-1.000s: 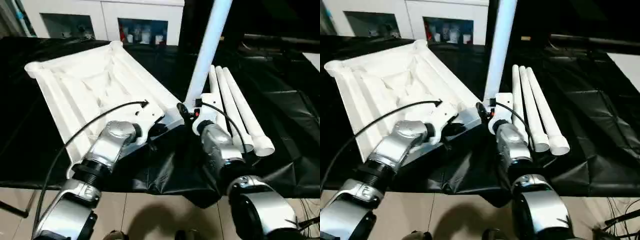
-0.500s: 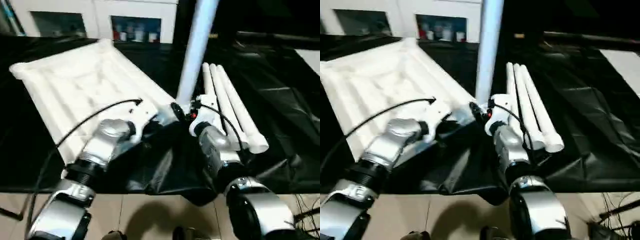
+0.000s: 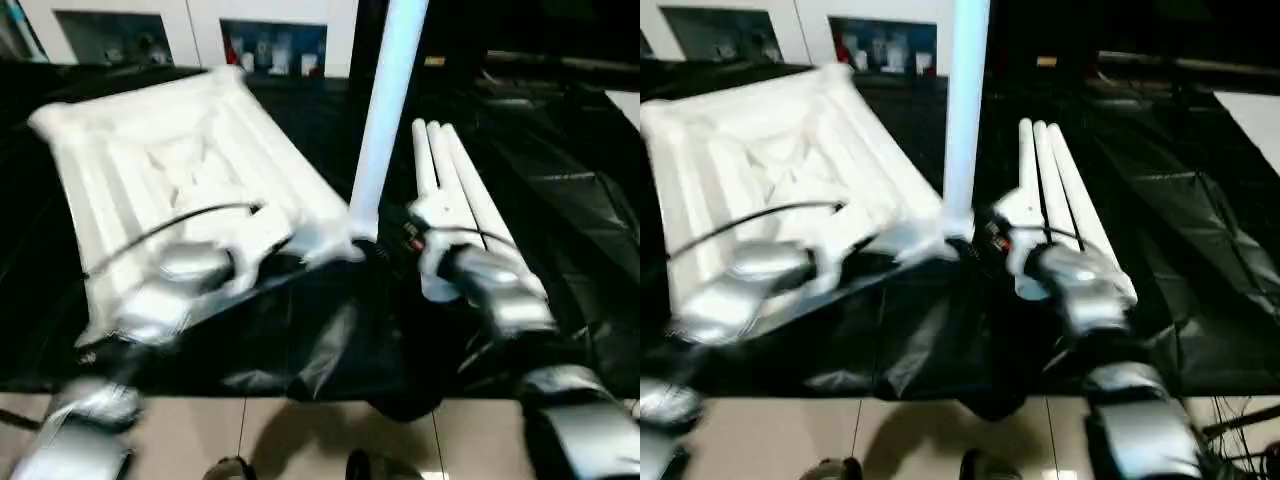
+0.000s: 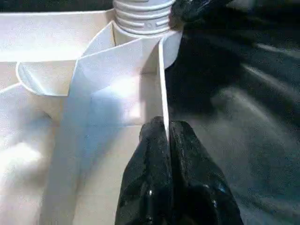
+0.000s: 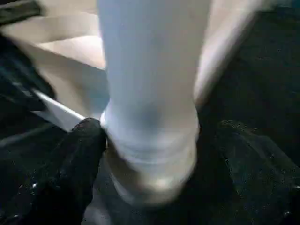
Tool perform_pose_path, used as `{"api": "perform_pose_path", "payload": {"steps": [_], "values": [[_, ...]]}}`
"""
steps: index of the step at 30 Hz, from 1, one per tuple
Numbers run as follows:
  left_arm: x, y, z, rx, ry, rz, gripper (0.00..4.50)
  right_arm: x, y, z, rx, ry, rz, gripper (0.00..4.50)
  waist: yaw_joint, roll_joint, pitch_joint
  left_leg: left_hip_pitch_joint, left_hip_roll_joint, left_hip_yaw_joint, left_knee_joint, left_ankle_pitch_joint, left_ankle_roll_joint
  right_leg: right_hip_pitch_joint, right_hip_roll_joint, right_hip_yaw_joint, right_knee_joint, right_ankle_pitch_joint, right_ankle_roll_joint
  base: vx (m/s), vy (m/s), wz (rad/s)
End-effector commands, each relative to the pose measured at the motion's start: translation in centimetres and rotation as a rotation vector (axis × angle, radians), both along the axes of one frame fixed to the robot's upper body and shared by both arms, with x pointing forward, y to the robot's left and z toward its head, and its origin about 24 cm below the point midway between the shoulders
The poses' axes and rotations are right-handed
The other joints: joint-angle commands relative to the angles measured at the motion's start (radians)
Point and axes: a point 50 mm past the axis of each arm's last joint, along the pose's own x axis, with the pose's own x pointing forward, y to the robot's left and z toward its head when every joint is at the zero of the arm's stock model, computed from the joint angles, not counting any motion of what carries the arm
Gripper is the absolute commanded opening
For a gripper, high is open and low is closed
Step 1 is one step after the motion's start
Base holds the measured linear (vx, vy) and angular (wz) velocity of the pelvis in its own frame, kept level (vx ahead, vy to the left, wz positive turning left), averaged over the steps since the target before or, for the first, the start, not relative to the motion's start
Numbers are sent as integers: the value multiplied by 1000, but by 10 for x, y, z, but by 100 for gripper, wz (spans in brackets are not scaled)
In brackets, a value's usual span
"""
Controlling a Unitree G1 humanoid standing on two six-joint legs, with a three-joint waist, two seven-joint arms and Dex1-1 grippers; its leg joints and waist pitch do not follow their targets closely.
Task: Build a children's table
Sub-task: Rotate leg to tighten
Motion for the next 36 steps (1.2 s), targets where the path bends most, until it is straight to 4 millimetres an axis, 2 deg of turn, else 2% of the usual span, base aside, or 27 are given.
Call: {"api": "perform_pose_path", "payload": {"steps": [1,4,6,9,12,13,15,16,17,20,22,25,29,30,32,35,36], "values": [[-14,-13,-2,-20,59,-153,0,-3,0,4,0,4,66,402,2,6,-65,13,28,-2,-46,-95,148,68,-51,46,-42,-25,-294,0,0,0],[-15,-11,0,-27,59,-164,0,-6,2,3,-20,11,115,402,10,8,-62,17,32,1,-47,-116,131,64,-50,47,-43,-51,-295,0,0,0],[-15,-9,2,-24,59,-163,0,-9,6,1,-47,15,164,402,13,4,-59,17,31,0,-50,-150,103,63,-54,48,-48,-114,-276,0,0,0],[-15,-6,2,-13,56,-160,0,-9,8,1,-59,21,185,402,12,1,-60,14,28,-2,-50,-155,89,66,-56,50,-50,-134,-263,0,0,0],[-16,-4,2,-12,59,-158,0,-8,9,3,-54,32,199,402,11,-3,-64,13,25,-2,-48,-124,97,69,-56,51,-45,-96,-262,0,0,0],[-16,-4,2,-12,59,-158,0,-8,9,3,-53,33,201,376,12,-1,-64,13,26,-2,-47,-111,102,69,-55,50,-42,-80,-266,0,0,0],[-16,-4,2,-13,61,-159,0,-8,8,3,-57,39,211,368,12,-2,-65,13,26,-1,-45,-98,110,69,-54,50,-40,-58,-272,0,0,0],[-16,-4,2,-13,61,-159,0,-8,8,3,-57,39,211,368,12,-3,-66,12,25,-1,-45,-96,113,70,-54,49,-39,-55,-274,0,0,0],[-16,-4,1,-13,61,-158,0,-8,8,3,-55,41,211,341,13,-2,-65,12,26,-1,-44,-95,116,70,-55,49,-39,-56,-274,0,0,0],[-16,-4,1,-13,61,-155,0,-8,8,3,-51,43,208,330,13,-2,-66,12,25,-1,-43,-96,115,70,-54,49,-39,-59,-275,0,0,0],[-15,-4,0,-13,64,-155,0,-8,8,3,-47,44,205,303,13,-1,-67,12,25,-2,-42,-94,115,71,-55,49,-38,-55,-277,0,0,0],[-15,-4,-1,-12,68,-153,0,-8,8,1,-43,49,194,289,13,-1,-67,12,25,-2,-42,-95,113,71,-55,49,-37,-59,-276,0,0,0],[-10,-6,-5,-14,65,-86,0,-7,9,-7,-4,80,97,281,9,-2,-65,12,23,-3,-43,-118,99,71,-56,50,-43,-102,-268,0,0,0],[-5,-8,-8,-11,46,-28,0,-4,12,-13,14,85,8,277,8,-3,-64,11,23,-3,-44,-125,93,70,-57,51,-45,-117,-264,0,0,0],[5,-13,-13,-1,27,74,0,0,20,-24,71,123,-182,276,3,-5,-59,15,20,-5,-47,-171,57,66,-58,53,-58,-225,-231,0,0,0],[13,-20,-15,10,15,145,0,3,26,-33,84,141,-347,276,5,-5,-57,20,18,-8,-50,-205,26,61,-61,54,-70,-345,-185,0,0,0],[15,-21,-16,14,12,168,0,4,27,-35,84,146,-387,276,4,-5,-57,21,19,-8,-50,-212,23,59,-60,54,-71,-355,-180,0,0,0]]}}
